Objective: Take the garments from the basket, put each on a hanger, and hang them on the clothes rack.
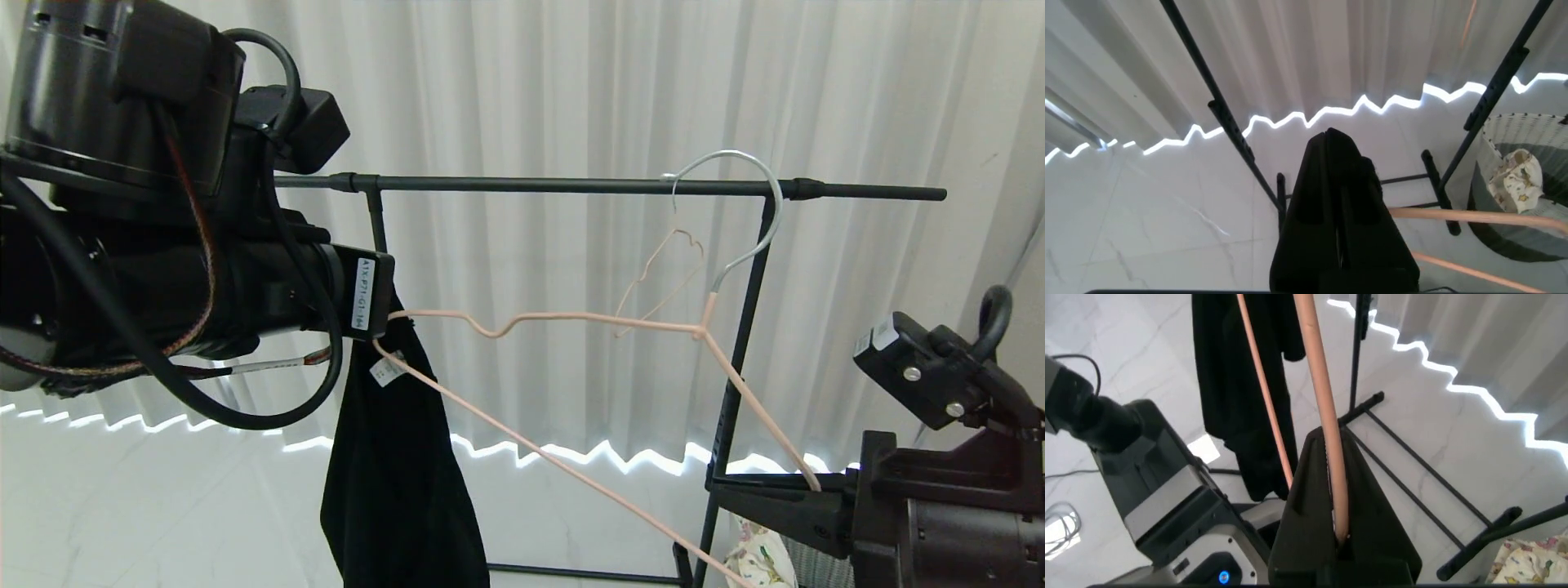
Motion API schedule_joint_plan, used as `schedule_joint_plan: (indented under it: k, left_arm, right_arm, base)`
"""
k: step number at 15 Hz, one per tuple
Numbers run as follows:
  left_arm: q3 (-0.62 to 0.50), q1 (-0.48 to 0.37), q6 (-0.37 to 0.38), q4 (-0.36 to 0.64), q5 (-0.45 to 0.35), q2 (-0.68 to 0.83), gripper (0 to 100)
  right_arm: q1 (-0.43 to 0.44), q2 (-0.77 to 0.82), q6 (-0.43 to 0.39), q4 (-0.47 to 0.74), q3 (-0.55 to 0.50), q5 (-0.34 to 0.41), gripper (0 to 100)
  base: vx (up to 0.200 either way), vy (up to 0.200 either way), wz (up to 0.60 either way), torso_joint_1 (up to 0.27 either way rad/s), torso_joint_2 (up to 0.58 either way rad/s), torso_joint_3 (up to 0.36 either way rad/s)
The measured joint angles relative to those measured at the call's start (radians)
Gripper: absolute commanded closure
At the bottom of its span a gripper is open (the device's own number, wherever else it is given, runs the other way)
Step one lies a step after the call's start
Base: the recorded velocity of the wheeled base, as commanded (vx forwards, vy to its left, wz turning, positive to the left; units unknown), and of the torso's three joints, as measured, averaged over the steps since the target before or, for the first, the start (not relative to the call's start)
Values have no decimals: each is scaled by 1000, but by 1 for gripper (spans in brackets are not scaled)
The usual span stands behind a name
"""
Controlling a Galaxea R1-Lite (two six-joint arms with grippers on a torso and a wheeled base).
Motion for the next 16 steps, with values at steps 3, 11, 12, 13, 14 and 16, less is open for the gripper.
schedule_joint_plan:
  k: [3, 11, 12, 13, 14, 16]
  left_arm:
    - [0, 3, -1, 0, 2, 1, 100]
    - [-1, 18, -2, 0, 45, 0, 100]
    - [-1, 23, -2, 0, 61, 1, 100]
    - [1, 26, -3, 0, 74, 4, 100]
    - [1, 26, -5, 0, 84, 8, 100]
    - [1, 28, -6, -27, 111, 14, 100]
  right_arm:
    - [22, 16, -1, 3, -16, 1, 100]
    - [34, 91, 1, -4, -43, -109, 100]
    - [30, 99, 2, -6, -50, -114, 100]
    - [27, 103, 2, -13, -56, -121, 100]
    - [24, 106, 2, -22, -59, -131, 100]
    - [22, 115, 1, -46, -63, -141, 100]
  base:
    - [0, 0, 0, 0, 0, 0]
    - [0, 0, 0, 0, 0, 0]
    - [0, 0, 0, 0, 0, 0]
    - [0, 0, 0, 0, 0, 0]
    - [0, 0, 0, 0, 0, 0]
    - [0, 0, 0, 0, 0, 0]
